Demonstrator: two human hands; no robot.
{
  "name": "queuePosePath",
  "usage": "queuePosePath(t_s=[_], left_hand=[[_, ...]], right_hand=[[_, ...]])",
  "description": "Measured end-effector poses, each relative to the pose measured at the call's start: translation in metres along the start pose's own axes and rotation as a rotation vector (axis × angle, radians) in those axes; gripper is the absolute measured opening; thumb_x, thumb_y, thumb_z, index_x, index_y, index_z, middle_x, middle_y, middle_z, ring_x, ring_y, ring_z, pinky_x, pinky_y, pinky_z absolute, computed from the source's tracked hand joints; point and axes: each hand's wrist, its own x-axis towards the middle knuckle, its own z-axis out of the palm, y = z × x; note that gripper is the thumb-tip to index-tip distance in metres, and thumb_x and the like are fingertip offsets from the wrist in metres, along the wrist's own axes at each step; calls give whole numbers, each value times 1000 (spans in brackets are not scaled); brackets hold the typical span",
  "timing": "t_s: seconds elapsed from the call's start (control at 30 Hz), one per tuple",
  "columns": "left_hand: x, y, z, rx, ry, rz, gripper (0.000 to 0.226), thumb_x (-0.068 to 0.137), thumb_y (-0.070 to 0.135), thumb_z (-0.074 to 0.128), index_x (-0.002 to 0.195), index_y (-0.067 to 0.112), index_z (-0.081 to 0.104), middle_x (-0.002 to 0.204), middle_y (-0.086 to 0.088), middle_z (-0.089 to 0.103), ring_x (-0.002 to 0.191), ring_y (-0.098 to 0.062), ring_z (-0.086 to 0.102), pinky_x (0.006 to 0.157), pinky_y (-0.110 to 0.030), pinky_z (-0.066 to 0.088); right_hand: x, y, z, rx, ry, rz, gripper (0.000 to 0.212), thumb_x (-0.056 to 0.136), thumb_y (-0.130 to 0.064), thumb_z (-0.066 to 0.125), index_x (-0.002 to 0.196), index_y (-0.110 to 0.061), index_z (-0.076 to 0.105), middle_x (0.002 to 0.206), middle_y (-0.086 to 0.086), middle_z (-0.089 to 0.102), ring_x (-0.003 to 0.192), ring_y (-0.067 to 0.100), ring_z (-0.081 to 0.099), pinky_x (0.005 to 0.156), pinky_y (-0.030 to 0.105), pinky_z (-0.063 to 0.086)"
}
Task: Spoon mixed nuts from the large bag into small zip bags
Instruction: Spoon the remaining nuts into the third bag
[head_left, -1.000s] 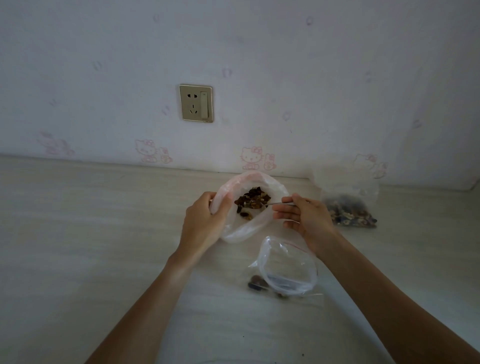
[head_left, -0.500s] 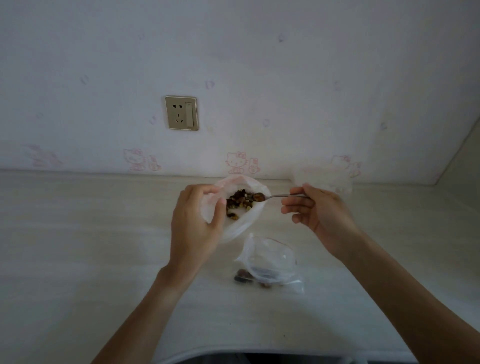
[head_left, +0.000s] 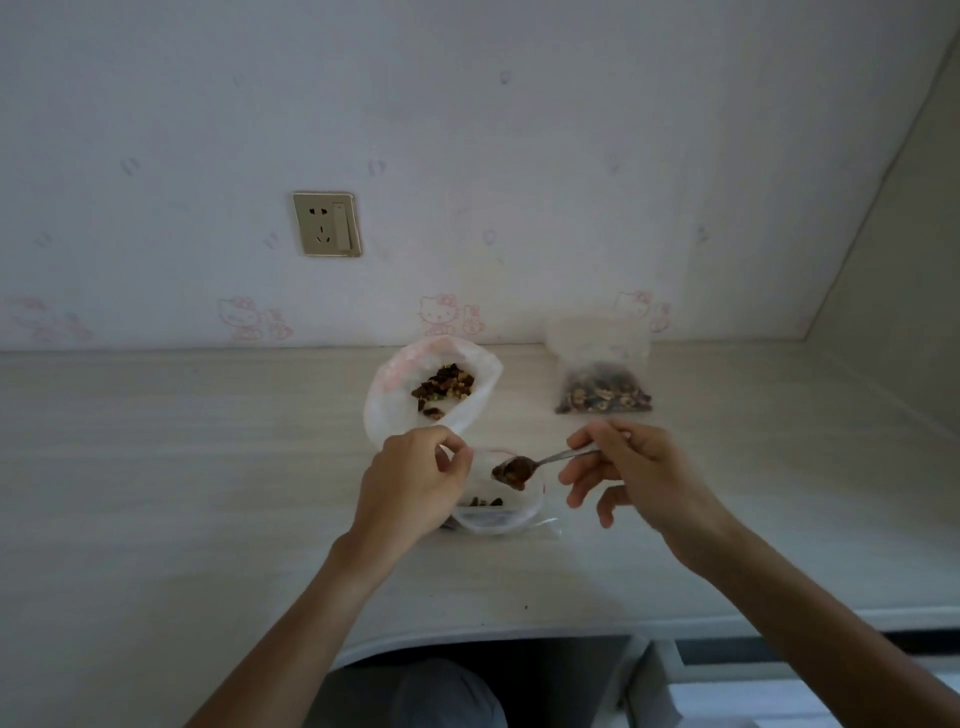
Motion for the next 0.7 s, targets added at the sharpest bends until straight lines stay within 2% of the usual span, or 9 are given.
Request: queuePosePath(t_s=[0.07,0.2,0.27,0.33,0.43,0.53,0.6,0.7], left_hand=[[-1,-1,-1,-53,11,36,10,98,38,65,92,35,72,72,18,68,68,2,65,64,-27,55],[-3,-5,-5,-171,19,86,11,98,33,67,89,35,73,70,17,66,70,2,64,61,-12,45],[-3,-7,-8,-218,11,90,11,98,32,68,89,34,75,72,22,65,64,-2,64,60,-12,45],[-3,-7,-11,-236,2,91,11,98,33,68,90,34,75,73,23,66,60,-4,64,60,-13,46],[-1,-8,-14,-220,-3,90,10,97,33,68,90,35,75,73,24,66,62,-2,64,59,-11,43],[0,-7,-12,-184,-4,80,9,97,35,69,90,37,75,72,25,66,68,2,64,60,-12,41],[1,-7,-11,-182,-10,69,8,96,38,69,89,37,74,75,26,66,71,3,64,60,-14,42],[4,-9,-13,-191,5,53,12,93,45,69,89,35,75,75,24,66,72,2,63,61,-16,43]], right_hand=[[-6,-1,2,-235,-33,-144,28,109,-18,43,103,-4,67,84,11,76,73,26,73,48,35,54],[-19,-6,-5,-801,-121,-483,27,108,-23,44,107,-17,70,86,-13,72,74,4,68,60,18,51],[-22,-7,-8,-973,-142,-595,30,108,-29,43,112,-18,70,90,-13,71,74,3,66,66,22,53],[-24,-9,-10,-1018,-130,-647,31,109,-33,41,113,-21,70,90,-16,69,75,2,65,67,22,53],[-21,-8,-10,-821,-114,-583,28,107,-35,42,104,-25,68,84,-18,71,75,3,68,62,14,49],[-11,-7,-8,-356,-66,-397,34,105,-33,43,101,-11,68,86,4,76,72,21,72,51,30,54],[-3,-6,-6,-100,-19,-272,38,106,-32,44,103,0,66,84,16,75,70,30,72,48,31,52],[10,-4,1,116,28,-99,38,109,-29,44,102,3,65,86,25,74,69,35,70,48,31,49]])
